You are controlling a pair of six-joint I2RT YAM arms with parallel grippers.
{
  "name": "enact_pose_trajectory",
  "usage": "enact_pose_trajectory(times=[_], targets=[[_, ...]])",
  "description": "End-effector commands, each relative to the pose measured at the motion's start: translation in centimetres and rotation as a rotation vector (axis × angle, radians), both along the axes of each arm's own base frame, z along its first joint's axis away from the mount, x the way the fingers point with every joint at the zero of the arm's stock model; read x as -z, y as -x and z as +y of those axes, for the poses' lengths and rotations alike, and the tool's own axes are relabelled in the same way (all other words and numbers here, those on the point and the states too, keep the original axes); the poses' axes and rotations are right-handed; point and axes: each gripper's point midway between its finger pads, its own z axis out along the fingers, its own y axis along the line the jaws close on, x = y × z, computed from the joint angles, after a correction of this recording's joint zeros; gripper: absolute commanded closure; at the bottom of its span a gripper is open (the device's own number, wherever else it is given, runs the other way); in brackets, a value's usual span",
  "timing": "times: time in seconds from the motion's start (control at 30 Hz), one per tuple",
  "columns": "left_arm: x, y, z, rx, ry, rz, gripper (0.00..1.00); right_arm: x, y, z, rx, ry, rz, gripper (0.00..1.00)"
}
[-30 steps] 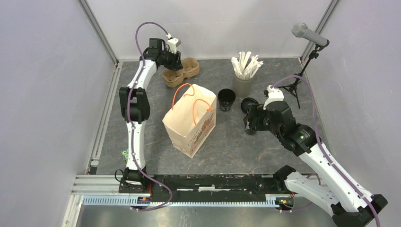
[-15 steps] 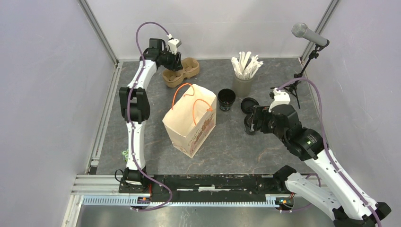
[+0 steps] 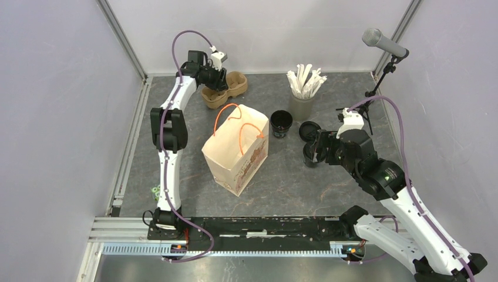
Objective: Pack the takeout coffee
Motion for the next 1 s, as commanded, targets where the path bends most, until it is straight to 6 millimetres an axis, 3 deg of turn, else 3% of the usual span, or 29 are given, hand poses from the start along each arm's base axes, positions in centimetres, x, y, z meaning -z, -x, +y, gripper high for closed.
enact_pose_trajectory(times=[0.0, 0.17, 0.33, 0.63, 0.97], targets=[[0.6, -0.1, -0.5, 0.046, -0.012, -0.024, 0.46, -1.7, -0.6, -0.1, 0.027, -0.016, -0.039, 0.08], [0.7, -0.2, -0.6, 0.048, -0.011, -0.024, 0.50, -1.7, -0.6, -0.1, 0.027, -0.015, -0.037, 0.08], [-0.5, 0.0, -1.0, 0.054, 0.013, -0.029, 0.60, -1.4, -0.6, -0.1, 0.026, -0.009, -0.030, 0.08], [-6.8, 0.4, -1.9, 0.028, 0.079, -0.099, 0.63, -1.0, -0.7, 0.2, 0.018, -0.024, -0.040, 0.07], [-11.3, 0.9, -2.0, -0.040, 0.096, -0.142, 0.62, -0.8, -0.8, 0.7, 0.000, -0.041, -0.050, 0.06]])
